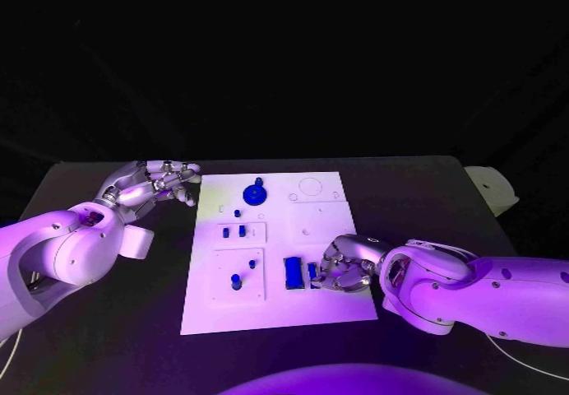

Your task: Assemble the parts on the task board

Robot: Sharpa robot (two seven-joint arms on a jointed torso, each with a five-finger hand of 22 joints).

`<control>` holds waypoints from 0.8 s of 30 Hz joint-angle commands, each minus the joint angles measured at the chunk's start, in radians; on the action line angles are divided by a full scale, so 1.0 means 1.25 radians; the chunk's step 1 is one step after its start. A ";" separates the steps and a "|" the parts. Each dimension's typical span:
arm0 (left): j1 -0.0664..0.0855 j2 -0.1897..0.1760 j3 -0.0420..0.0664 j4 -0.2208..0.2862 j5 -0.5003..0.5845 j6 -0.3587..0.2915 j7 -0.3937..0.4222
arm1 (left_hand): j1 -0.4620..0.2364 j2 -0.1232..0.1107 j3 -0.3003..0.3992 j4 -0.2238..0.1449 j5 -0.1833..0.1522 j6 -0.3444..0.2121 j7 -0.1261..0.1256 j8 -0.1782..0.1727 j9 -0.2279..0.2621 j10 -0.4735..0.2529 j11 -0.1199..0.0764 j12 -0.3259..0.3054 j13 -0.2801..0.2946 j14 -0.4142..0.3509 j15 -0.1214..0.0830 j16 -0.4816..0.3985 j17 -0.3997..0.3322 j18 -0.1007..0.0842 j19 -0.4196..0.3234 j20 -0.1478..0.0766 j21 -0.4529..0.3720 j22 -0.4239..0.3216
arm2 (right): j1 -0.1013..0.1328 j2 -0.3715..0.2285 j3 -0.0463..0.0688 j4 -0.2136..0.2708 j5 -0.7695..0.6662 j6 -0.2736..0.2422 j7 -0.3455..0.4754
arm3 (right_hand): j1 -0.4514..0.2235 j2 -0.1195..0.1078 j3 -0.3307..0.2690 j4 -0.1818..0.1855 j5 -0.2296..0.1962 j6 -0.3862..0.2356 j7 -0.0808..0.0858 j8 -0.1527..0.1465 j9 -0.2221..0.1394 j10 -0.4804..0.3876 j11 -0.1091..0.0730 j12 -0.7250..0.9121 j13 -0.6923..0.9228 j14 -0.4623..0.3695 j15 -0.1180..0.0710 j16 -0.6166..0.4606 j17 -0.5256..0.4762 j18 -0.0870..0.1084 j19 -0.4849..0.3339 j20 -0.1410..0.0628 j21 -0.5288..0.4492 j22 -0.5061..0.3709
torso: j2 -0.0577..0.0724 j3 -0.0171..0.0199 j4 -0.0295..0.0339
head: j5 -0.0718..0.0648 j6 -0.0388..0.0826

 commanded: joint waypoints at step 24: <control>-0.009 0.011 0.000 -0.009 0.010 0.003 0.026 | -0.002 0.005 -0.005 0.010 0.002 -0.005 0.000 -0.002 -0.002 -0.006 0.002 0.005 -0.001 -0.001 0.005 0.001 -0.001 0.011 0.005 0.003 -0.006 -0.002 | 0.070 -0.017 0.001 -0.070 0.414 -0.123 0.352 | 0.101 0.003 -0.034 -0.008 0.037 -0.066 0.030 -0.024 -0.018 -0.045 0.019 -0.195 0.069 0.044 0.015 -0.056 0.052 0.008 0.052 0.012 -0.087 0.183 | -0.012 -0.0053 0.0027 | -0.011 0.024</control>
